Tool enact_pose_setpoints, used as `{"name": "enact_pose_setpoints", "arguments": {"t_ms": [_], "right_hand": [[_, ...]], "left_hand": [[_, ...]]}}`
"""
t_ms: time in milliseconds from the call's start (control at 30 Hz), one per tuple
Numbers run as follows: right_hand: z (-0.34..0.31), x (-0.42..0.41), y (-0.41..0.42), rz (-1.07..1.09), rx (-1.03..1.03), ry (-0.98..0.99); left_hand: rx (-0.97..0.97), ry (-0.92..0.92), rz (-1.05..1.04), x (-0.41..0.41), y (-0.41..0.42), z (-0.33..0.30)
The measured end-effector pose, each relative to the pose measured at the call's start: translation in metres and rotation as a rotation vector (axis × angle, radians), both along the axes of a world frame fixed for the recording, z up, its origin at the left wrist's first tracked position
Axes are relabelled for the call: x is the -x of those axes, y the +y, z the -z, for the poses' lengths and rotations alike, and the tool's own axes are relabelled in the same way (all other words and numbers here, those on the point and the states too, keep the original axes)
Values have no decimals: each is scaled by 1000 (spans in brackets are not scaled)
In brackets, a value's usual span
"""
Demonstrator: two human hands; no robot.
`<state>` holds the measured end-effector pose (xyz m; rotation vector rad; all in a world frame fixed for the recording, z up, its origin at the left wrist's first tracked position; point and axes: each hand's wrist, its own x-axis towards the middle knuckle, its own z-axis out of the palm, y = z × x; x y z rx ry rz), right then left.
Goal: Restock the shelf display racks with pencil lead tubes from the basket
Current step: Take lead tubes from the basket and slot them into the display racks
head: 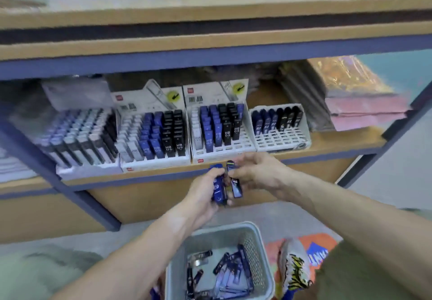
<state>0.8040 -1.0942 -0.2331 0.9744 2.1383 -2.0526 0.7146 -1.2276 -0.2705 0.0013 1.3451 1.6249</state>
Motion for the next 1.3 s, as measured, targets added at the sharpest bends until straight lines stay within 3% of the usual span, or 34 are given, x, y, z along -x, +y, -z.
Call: {"name": "enact_pose_setpoints", "arguments": {"t_ms": [100, 233, 333, 600, 800, 1167, 1300], "right_hand": [[-46, 6, 14, -22, -23, 145], [-76, 11, 30, -95, -290, 309], [-80, 13, 39, -44, -352, 406], [-64, 22, 59, 34, -384, 422], [-64, 23, 74, 159, -255, 465], [-73, 23, 79, 105, -234, 478], [-70, 16, 83, 39, -101, 495]], "left_hand": [[-46, 122, 47, 10, 16, -45], [-125, 239, 100, 26, 28, -84], [-187, 301, 154, 35, 34, -97], [-233, 338, 189, 49, 51, -80], [-190, 392, 306, 47, 60, -67], [-244, 450, 301, 42, 68, -63], [-263, 355, 370, 44, 69, -64]]}}
